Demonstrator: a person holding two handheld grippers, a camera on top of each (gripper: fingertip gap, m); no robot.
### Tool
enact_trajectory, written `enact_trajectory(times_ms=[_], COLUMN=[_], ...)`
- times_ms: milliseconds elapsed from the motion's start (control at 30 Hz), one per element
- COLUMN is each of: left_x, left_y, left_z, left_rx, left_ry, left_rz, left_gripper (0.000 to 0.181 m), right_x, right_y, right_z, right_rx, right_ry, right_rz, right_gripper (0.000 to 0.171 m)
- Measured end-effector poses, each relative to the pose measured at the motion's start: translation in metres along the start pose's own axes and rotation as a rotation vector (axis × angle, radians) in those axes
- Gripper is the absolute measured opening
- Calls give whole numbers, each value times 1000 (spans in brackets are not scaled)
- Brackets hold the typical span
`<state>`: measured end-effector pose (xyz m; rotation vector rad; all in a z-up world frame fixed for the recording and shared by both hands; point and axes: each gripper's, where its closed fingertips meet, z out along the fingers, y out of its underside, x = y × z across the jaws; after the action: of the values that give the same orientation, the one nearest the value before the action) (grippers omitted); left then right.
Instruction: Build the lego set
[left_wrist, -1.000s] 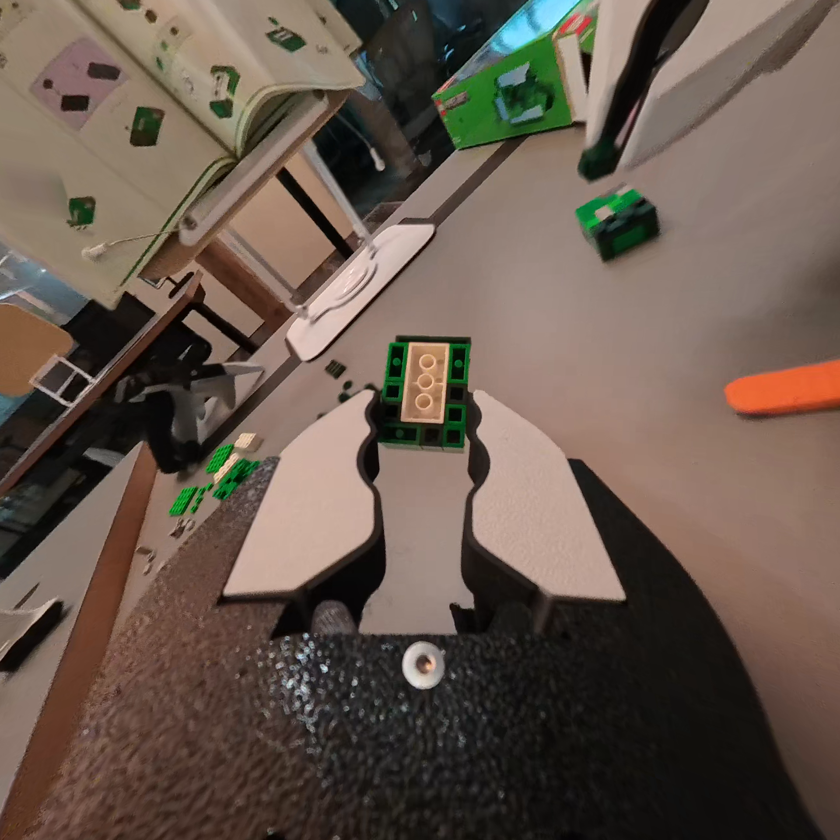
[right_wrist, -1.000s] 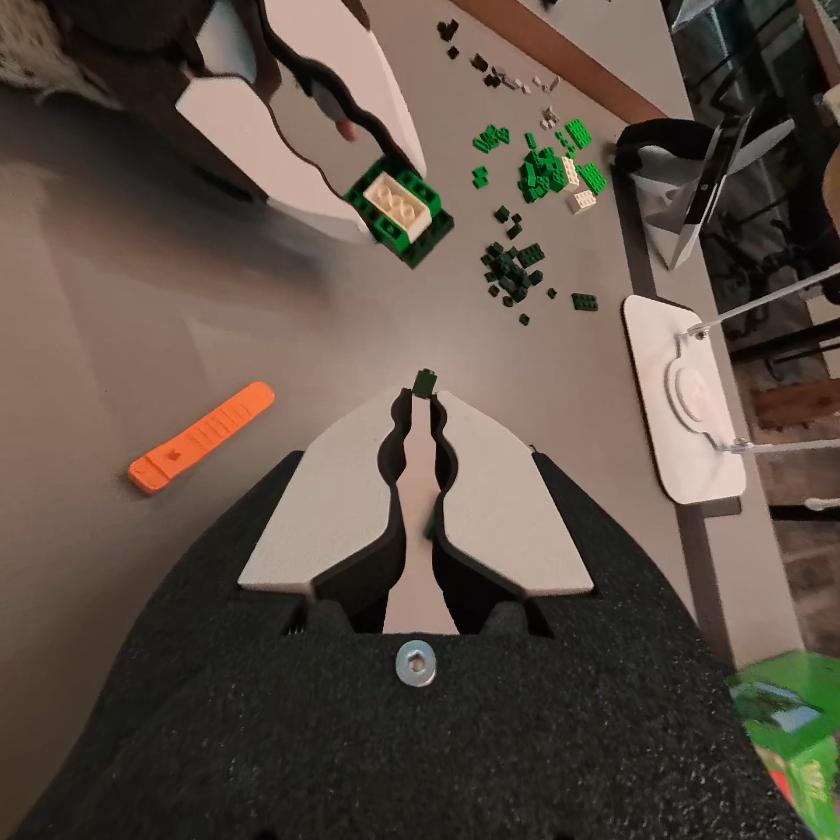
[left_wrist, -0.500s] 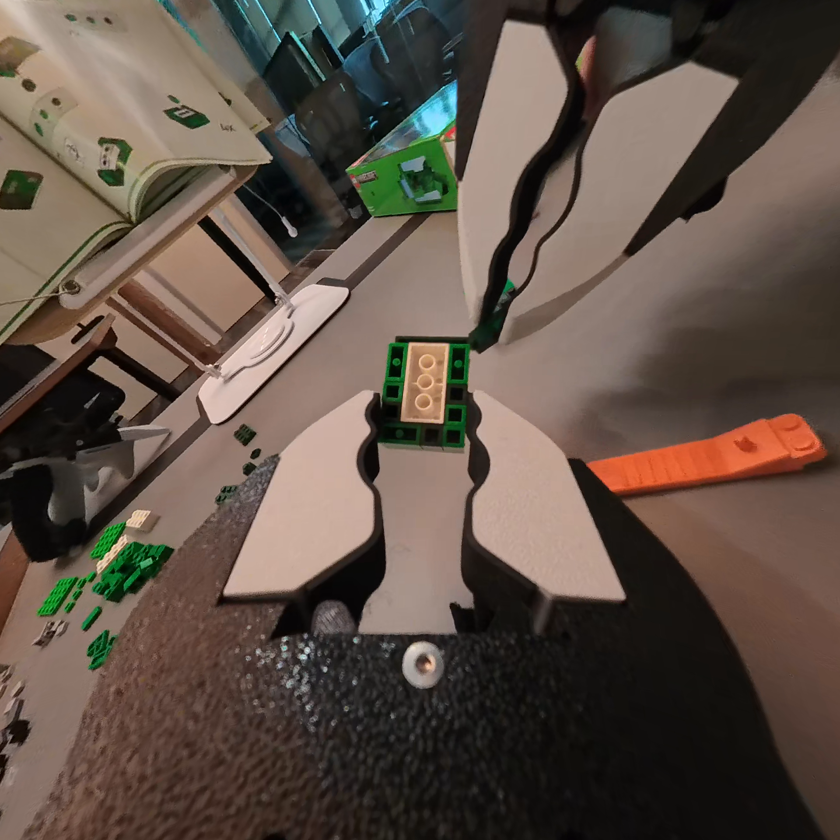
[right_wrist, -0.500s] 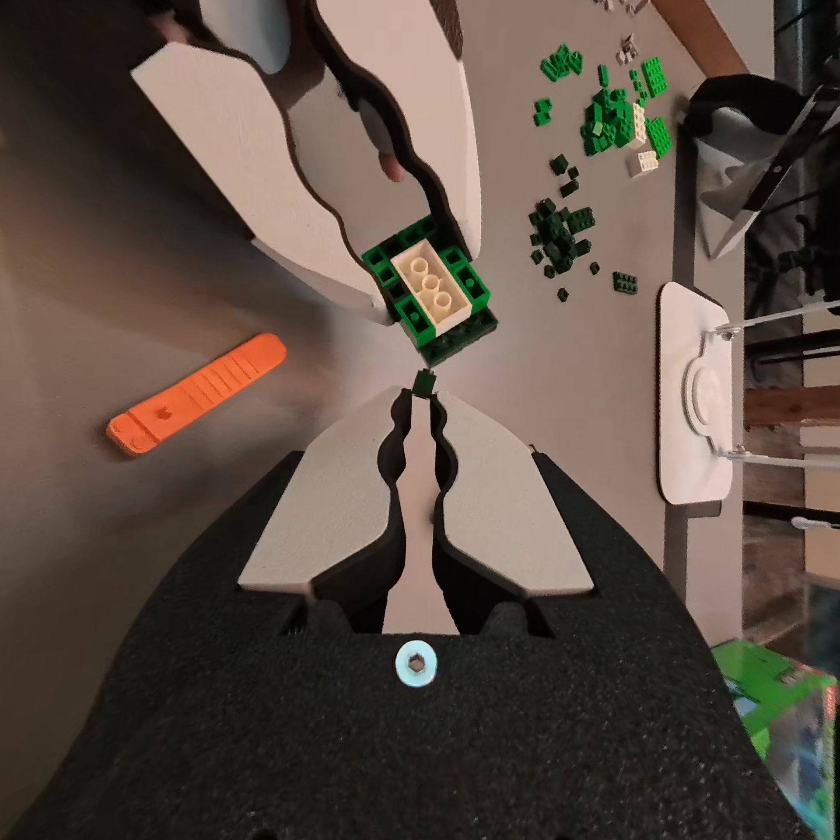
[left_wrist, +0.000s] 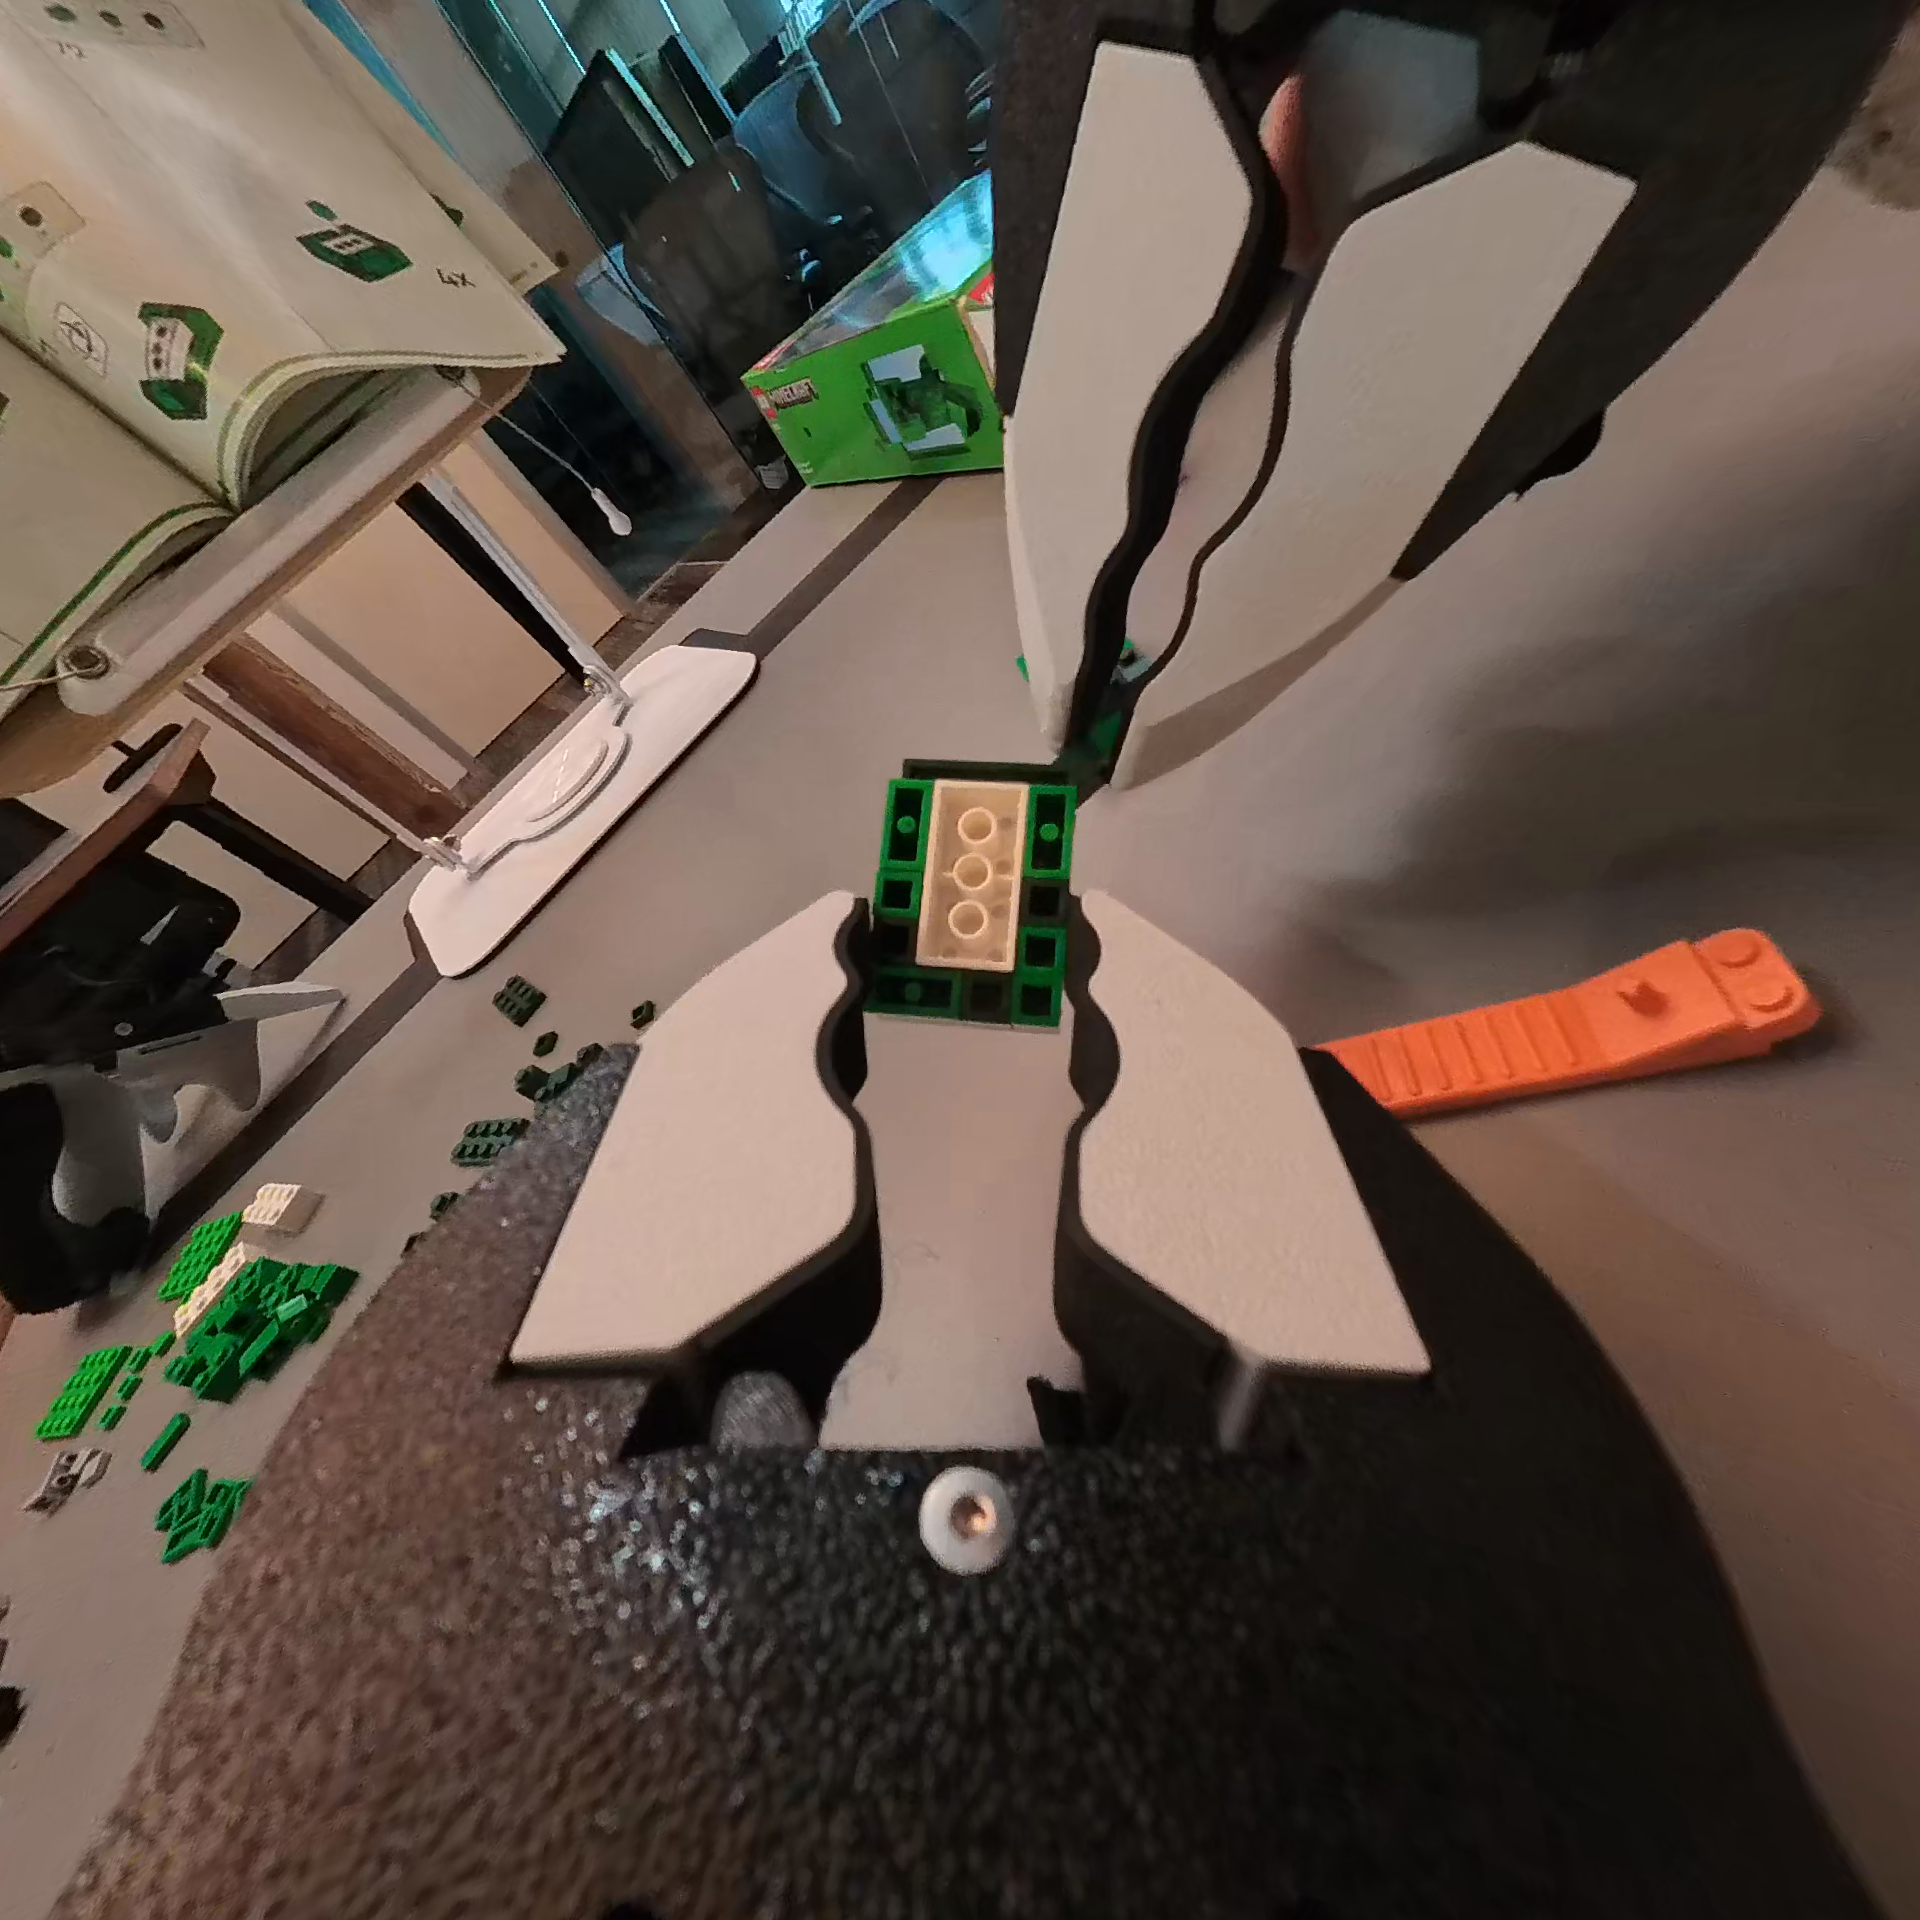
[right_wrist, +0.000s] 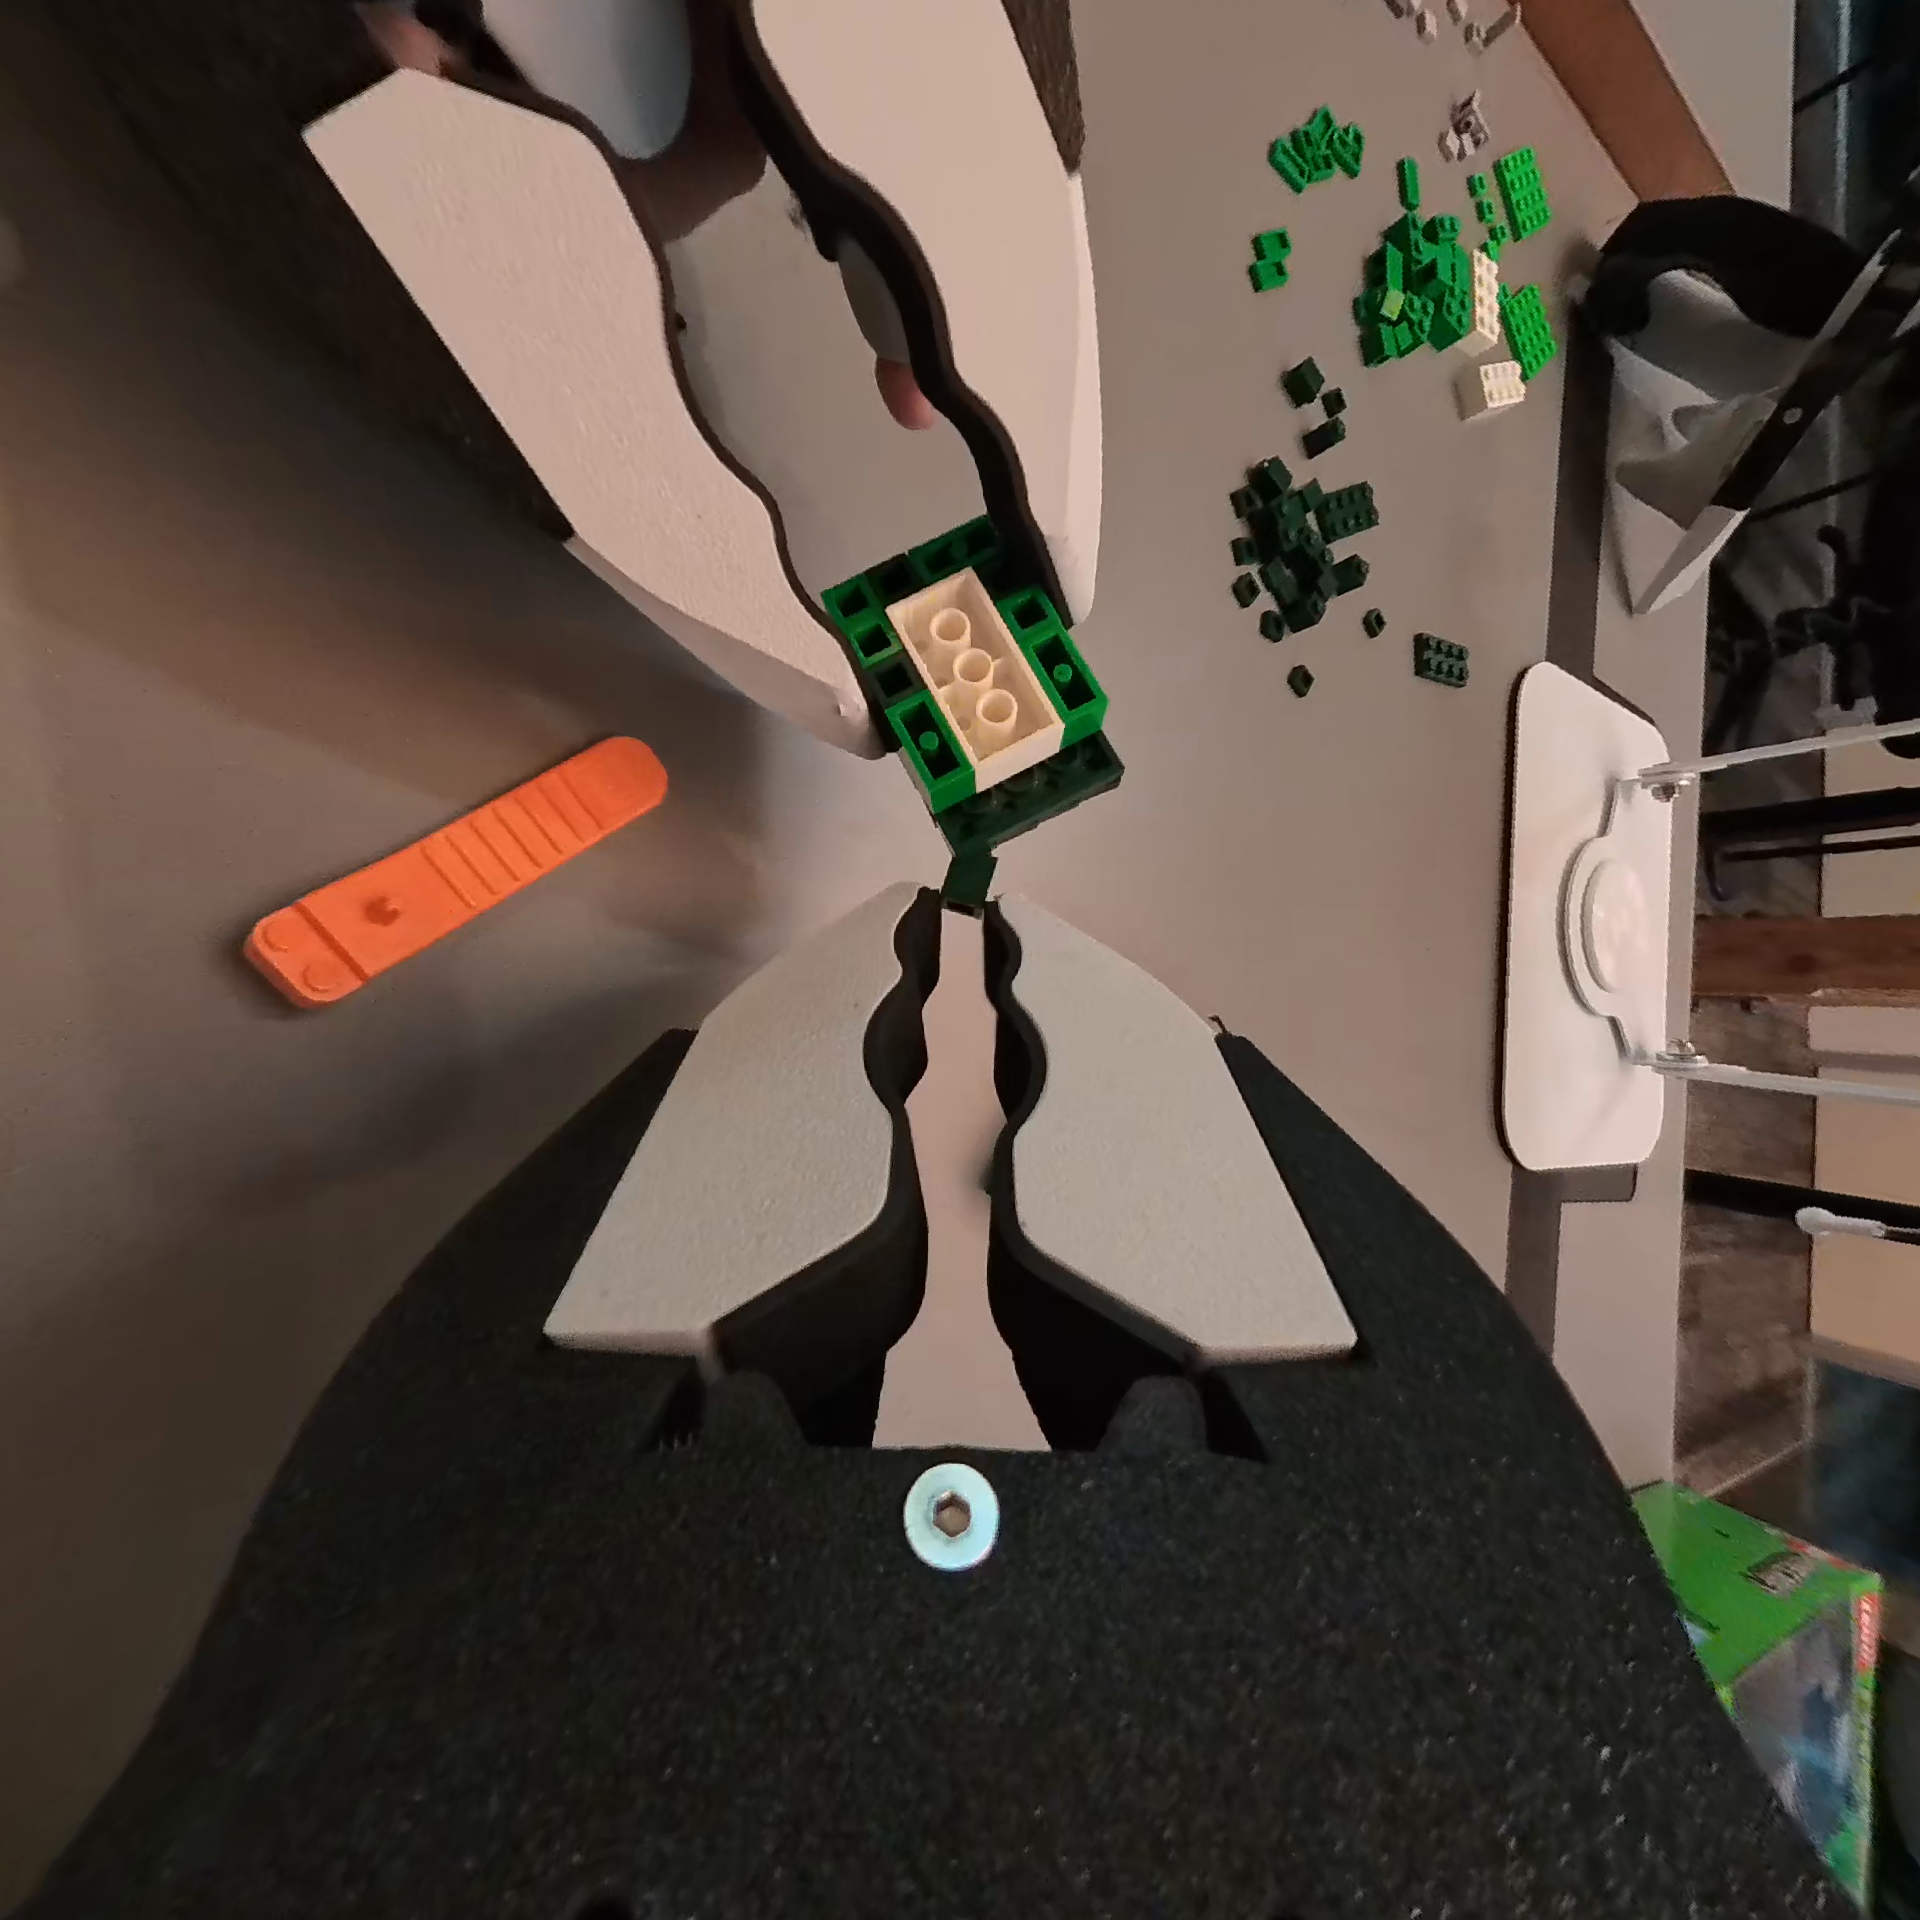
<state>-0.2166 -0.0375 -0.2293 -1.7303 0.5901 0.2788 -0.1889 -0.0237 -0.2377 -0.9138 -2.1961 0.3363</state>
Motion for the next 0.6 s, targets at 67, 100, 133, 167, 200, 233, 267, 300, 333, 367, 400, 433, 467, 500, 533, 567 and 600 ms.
enact_trajectory(times_ms=[67,100,133,167,200,233,267,300,333,367,400,433,467,500,533,567,600], left_x=[1,1,1,2,2,2,2,1,0,-1,-2,-4,-5,-6,-6,-6,-7], left_y=[0,1,1,1,1,2,2,3,4,5,7,8,8,8,9,9,9], left_z=[0,0,0,1,1,1,1,1,1,0,0,0,0,0,-1,-1,-1], left_rx=[-4,-5,-7,-9,-11,-14,-18,-24,-31,-39,-46,-51,-54,-53,-52,-51,-53], left_ry=[5,8,9,11,13,12,8,2,-6,-14,-21,-28,-34,-37,-38,-38,-40], left_rz=[-2,-3,-3,-1,1,5,11,19,26,31,32,32,31,29,27,26,27], left_gripper=[36,36,36,36,36,36,36,36,36,36,36,36,36,36,36,36,36], right_x=[-1,-2,-3,-4,-5,-5,-6,-7,-7,-6,-6,-8,-9,-11,-13,-15,-16], right_y=[-1,-1,-1,-1,-1,-1,-1,0,2,4,7,10,12,14,15,15,16], right_z=[0,0,1,1,2,2,3,3,3,2,2,1,1,0,0,-1,-1], right_rx=[5,7,8,8,7,4,1,-4,-11,-22,-35,-46,-53,-53,-49,-45,-42], right_ry=[-5,-8,-12,-16,-19,-20,-25,-30,-32,-33,-42,-62,-80,-101,-122,-134,-151], right_rz=[-9,-11,-13,-16,-20,-24,-26,-25,-25,-23,-20,-12,0,10,16,20,21], right_gripper=[7,7,7,7,7,7,7,7,7,7,7,7,7,7,7,7,7])
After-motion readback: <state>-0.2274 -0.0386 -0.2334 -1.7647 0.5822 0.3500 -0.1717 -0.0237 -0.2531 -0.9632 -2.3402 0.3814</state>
